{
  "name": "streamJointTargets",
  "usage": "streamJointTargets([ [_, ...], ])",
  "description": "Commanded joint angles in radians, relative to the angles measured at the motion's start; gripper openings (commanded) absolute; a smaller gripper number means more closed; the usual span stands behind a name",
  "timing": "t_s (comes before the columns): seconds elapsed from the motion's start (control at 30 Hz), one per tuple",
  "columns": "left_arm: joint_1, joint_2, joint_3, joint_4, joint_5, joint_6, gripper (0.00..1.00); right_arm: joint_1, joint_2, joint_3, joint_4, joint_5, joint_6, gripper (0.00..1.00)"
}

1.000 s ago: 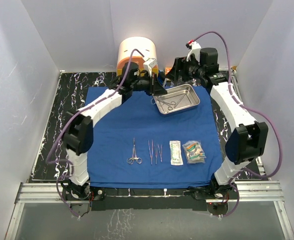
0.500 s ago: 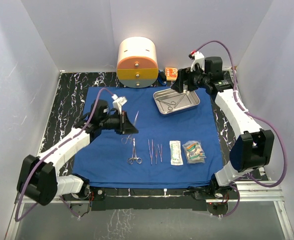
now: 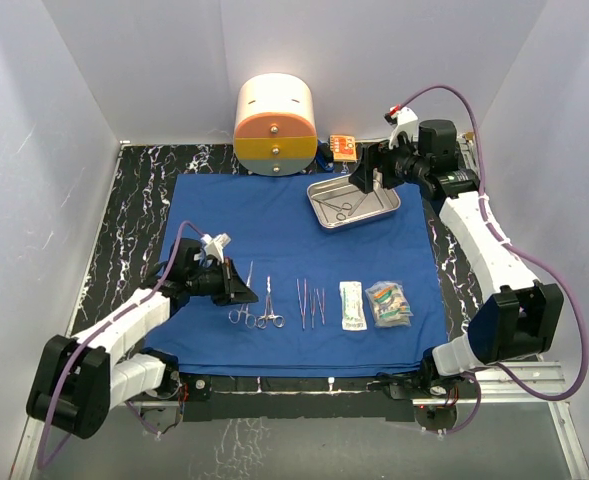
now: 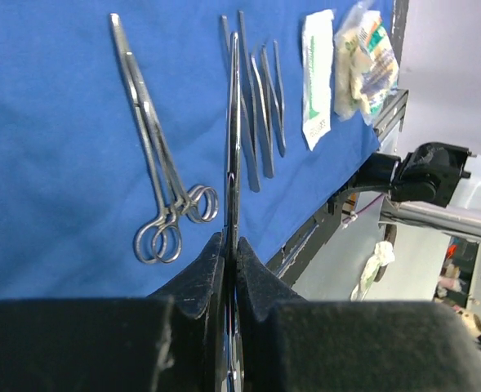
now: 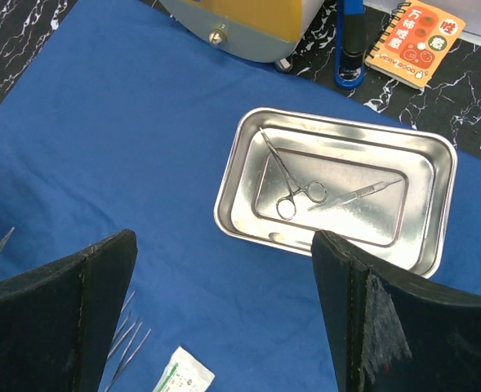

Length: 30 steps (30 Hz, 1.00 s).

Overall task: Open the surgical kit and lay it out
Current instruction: Place the medical item in the surgical kit.

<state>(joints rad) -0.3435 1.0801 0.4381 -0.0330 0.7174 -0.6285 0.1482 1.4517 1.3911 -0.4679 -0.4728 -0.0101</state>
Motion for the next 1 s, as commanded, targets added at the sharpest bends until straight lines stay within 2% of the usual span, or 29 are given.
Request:
streamJointTargets([
  [0.0,0.021,0.067,0.023,-0.012,0.013,-0.024,0.0,-0.004,-0.021,-0.016,0.045,-0.013,-0.016,0.88],
  [0.33,0.059,0.208,0.08,-0.041,0.031,0.027,0.0,-0.005,-0.008,-0.022,0.048,-0.039,-0.005,0.88],
  [0.97,0.098,0.312,0.077,-0.007,0.003,0.023,0.0,-0.004,0.0,-0.045,0.061,-0.057,0.01,0.88],
])
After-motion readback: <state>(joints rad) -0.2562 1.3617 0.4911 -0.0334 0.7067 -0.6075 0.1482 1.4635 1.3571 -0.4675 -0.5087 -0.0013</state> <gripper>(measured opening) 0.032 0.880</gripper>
